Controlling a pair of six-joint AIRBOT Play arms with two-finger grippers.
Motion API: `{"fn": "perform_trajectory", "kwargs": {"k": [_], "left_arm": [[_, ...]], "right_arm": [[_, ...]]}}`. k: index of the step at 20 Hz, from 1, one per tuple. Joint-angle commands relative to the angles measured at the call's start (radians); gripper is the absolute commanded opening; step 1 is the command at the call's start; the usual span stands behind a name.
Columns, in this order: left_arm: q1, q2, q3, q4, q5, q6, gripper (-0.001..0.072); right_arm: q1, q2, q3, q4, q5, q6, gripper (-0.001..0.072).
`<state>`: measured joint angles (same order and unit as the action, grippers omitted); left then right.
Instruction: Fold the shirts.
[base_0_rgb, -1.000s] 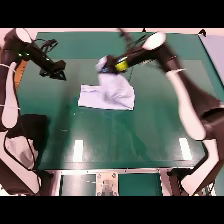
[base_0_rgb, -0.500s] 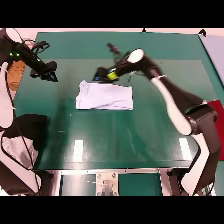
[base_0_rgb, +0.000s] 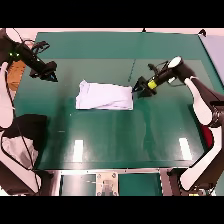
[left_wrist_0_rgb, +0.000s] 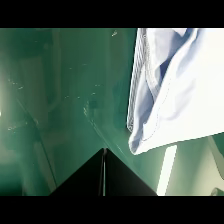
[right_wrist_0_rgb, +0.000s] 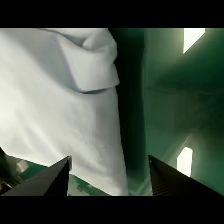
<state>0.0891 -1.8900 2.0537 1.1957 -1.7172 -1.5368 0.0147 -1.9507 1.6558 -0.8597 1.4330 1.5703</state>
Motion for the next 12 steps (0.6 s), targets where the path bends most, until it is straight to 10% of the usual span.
{"fn": "perform_trajectory", "kwargs": {"k": [1,3,5,7,12], "left_arm": [[-0.001,0.000,0.001,-0.001,0.005,-0.002,0.0022],[-0.001,0.000,0.001,-0.002,0.004,-0.008,0.0022],[-0.001,0.000,0.001,-0.001,-0.001,-0.007,0.0022],[-0.001,0.000,0.001,-0.001,-0.005,-0.007,0.0022],[-0.001,0.000,0.001,-0.001,-0.012,-0.007,0.0022]], "right_arm": [[0.032,0.001,-0.190,0.150,-0.154,-0.056,0.0546],[0.087,0.001,-0.221,0.228,-0.271,-0.087,0.0541],[0.122,0.002,-0.190,0.308,-0.307,-0.126,0.0195],[0.132,0.016,-0.121,0.311,-0.282,-0.128,0.0018],[-0.003,0.214,0.029,0.092,-0.174,-0.032,0.0016]]}}
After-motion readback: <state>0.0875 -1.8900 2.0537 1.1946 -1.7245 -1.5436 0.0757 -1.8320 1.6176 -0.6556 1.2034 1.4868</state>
